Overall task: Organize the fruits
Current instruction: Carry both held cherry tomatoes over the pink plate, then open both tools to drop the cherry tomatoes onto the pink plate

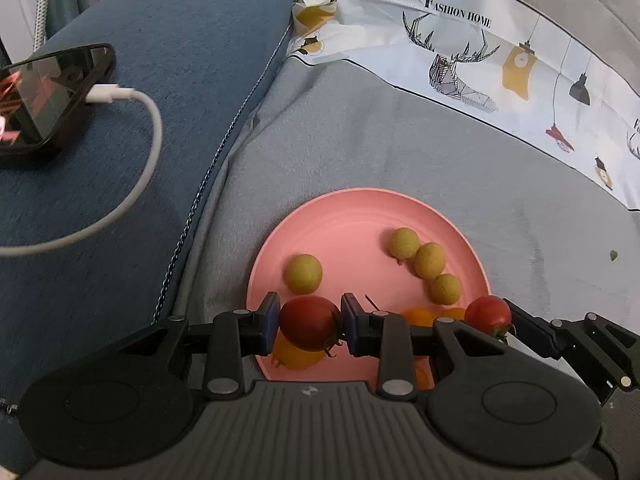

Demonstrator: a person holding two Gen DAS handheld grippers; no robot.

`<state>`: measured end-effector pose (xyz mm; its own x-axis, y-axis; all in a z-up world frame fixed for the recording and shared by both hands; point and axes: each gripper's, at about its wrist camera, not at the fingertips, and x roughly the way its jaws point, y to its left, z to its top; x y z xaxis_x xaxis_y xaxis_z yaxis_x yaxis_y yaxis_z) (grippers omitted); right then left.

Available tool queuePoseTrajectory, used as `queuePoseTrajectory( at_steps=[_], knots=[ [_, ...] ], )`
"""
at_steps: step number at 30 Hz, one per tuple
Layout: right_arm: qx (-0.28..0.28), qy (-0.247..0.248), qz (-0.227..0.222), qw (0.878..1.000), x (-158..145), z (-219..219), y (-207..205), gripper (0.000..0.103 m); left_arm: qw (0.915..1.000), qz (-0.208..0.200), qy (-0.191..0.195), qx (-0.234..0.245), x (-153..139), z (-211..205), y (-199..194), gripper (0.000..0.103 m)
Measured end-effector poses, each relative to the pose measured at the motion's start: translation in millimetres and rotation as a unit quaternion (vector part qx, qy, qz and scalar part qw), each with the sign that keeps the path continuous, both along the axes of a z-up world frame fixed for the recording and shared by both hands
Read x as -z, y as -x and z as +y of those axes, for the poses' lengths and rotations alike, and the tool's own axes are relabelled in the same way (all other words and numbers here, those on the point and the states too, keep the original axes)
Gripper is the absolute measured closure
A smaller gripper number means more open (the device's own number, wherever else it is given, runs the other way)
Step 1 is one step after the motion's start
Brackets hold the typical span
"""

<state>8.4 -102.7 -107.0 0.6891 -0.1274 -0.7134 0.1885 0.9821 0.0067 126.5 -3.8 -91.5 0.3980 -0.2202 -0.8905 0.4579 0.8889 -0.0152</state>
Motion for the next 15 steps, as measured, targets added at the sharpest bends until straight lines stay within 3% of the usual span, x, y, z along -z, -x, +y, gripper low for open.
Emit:
queuePoseTrajectory(
  at_steps=[3,4,5,6,7,9,15],
  knots=[
    [-0.013,0.009,0.001,1.000,4,0,-6,0.071,0.9998,-0.011,-0.003,0.014,1,-5,-2,0.063],
    [-0.020,0.012,0.000,1.000,4,1,-8,0.069,0.9996,-0.020,-0.002,0.022,-1,-6,-1,0.042],
    [-0.029,0.016,-0.001,0.999,3,1,-10,0.065,0.9992,-0.030,-0.003,0.026,-4,-7,0,0.011],
    [-0.034,0.021,-0.002,0.999,2,3,-10,0.050,0.9986,-0.047,-0.006,0.022,-8,-7,2,0.000],
    [-0.035,0.030,-0.006,0.999,0,3,-9,0.035,0.9977,-0.065,-0.002,0.017,-12,-5,5,0.000],
    [-0.032,0.043,-0.015,0.998,-4,4,-5,0.023,0.9967,-0.075,0.008,0.029,-17,-3,10,0.000],
    [-0.007,0.029,0.000,1.000,-12,7,20,0.018,0.9988,-0.043,0.003,0.023,-22,13,30,0.000]
  ],
)
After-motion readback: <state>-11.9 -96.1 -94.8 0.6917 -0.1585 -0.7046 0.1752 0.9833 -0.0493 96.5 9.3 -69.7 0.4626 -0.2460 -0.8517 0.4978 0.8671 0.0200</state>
